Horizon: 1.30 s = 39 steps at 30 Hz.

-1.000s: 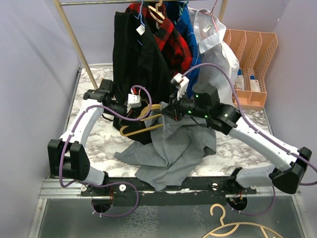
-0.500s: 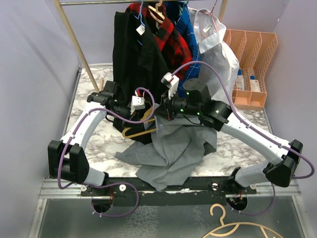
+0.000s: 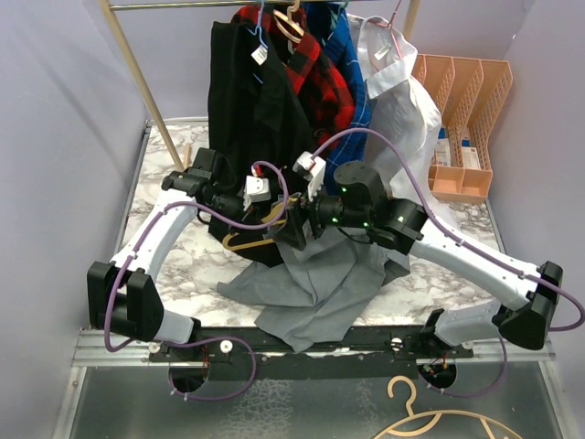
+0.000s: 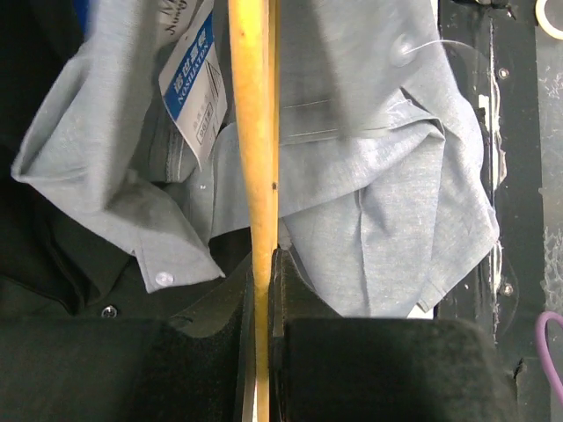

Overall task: Place the shirt on the hanger
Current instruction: Hang the shirt on the hanger.

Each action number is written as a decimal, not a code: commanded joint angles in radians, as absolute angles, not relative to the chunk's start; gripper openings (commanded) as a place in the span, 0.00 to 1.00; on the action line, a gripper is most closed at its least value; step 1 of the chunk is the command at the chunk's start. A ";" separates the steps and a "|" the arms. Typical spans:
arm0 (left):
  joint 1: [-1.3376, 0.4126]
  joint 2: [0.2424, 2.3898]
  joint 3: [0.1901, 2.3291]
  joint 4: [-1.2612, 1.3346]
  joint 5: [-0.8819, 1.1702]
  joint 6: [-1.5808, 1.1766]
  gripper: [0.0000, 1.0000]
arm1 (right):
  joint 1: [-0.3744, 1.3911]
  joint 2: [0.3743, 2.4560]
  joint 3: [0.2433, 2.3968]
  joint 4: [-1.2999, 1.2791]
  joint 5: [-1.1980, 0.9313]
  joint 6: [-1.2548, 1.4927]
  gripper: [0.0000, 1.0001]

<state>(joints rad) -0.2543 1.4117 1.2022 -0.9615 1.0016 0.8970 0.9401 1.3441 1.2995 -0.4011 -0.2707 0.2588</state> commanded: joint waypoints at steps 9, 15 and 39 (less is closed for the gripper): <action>-0.262 1.373 1.206 -0.931 1.049 0.907 0.00 | 0.959 1.132 1.543 -0.736 -0.197 -0.260 0.89; -0.262 1.357 1.196 -0.933 1.069 0.918 0.00 | 0.957 1.043 1.434 -0.910 0.003 -0.543 0.93; -0.269 1.260 1.157 -1.051 1.065 1.017 0.00 | 0.832 1.437 1.708 -1.050 -0.435 -0.580 0.98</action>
<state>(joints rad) -0.2642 1.2938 1.1534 -1.0348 1.0054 0.9894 0.9012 1.4235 1.7226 -1.0042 -0.2382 -0.6037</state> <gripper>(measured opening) 0.065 0.989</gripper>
